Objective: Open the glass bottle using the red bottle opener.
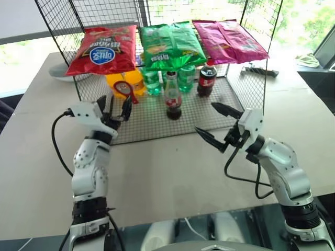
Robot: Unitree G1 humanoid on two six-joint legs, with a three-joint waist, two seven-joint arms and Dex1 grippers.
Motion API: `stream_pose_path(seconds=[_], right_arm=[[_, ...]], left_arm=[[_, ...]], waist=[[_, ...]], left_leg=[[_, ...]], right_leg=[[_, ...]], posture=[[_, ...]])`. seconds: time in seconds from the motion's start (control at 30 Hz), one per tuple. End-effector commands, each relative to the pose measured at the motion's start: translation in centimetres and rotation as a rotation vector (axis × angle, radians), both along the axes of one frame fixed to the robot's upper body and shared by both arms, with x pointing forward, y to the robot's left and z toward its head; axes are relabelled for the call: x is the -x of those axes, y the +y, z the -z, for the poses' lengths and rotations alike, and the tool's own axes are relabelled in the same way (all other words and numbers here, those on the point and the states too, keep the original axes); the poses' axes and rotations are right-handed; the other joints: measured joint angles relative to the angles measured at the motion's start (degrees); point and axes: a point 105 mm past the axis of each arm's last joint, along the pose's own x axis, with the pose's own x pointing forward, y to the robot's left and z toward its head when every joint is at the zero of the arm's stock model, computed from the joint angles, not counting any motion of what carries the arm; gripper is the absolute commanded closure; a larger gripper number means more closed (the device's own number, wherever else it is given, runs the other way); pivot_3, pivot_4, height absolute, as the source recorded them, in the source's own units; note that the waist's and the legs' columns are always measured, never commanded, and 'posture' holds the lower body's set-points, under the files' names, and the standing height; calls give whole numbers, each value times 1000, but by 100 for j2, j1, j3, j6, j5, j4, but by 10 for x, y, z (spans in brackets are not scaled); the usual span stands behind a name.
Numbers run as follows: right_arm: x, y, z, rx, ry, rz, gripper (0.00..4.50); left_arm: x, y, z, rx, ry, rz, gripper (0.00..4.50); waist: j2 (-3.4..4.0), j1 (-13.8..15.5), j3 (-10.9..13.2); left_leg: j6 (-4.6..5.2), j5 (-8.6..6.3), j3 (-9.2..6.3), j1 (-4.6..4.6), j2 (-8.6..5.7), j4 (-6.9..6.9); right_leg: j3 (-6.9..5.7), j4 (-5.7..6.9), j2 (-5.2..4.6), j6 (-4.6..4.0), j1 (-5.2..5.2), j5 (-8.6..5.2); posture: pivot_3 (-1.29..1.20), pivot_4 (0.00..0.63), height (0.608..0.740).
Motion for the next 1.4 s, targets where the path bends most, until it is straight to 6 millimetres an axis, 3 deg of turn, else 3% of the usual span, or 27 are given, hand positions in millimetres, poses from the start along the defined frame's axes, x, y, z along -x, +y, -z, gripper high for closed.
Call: stream_pose_path(seconds=[0.03, 0.2, 0.3, 0.37, 0.57, 0.9, 1.2, 1.4], right_arm=[[7, 1, -13, -20, -67, -9, 24], [7, 2, -13, -22, -68, -9, 24], [7, 3, -14, -22, -70, -8, 0], [7, 2, -14, -24, -70, -5, 0], [8, 2, -14, -25, -67, -2, 0], [9, 4, -13, -21, -57, -9, 0], [7, 6, -11, -23, -50, -22, 0], [7, 7, -10, -24, -46, -28, 0]], left_arm=[[-3, 2, -21, -11, -86, 3, 0], [-11, -3, -24, -6, -95, 31, 0], [-11, -9, -21, -8, -89, 65, 754], [-10, -14, -16, -10, -75, 92, 1539], [-7, -23, -11, -6, -66, 136, 4437], [6, -36, -34, 208, -134, 273, 4477], [21, -54, -17, 354, -20, 451, 4477], [26, -51, -21, 489, -22, 496, 4477]], waist=[[0, 3, 0], [-2, -4, -1], [-2, -4, -1], [-2, -3, -1], [-2, -1, -1], [-3, -2, -2], [-4, -49, -2], [-5, -50, -3]], left_leg=[[0, 0, 0, 0, 0, 1], [0, 0, 1, -1, -2, 2], [0, 0, 0, -1, -2, 2], [0, 0, 0, -2, -2, 2], [0, 1, 0, -2, -2, 4], [0, 1, 0, -2, -1, 8], [-1, 1, 2, 0, -1, 12], [-2, 1, 3, 0, -2, 32]], right_leg=[[0, 0, 0, 0, 0, 0], [1, 0, -1, 0, 0, 0], [0, 0, 0, 0, -1, 0], [1, 0, 0, 0, -1, 0], [1, 1, 0, 0, -1, 0], [3, 6, -1, 0, -2, 0], [7, 16, 1, 0, -3, 0], [9, 30, 1, 0, -1, 0]], posture=[[0, 150, 740], [0, 150, 740], [0, 150, 740], [0, 150, 740], [0, 150, 740], [0, 150, 740], [0, 150, 740], [0, 150, 740]])
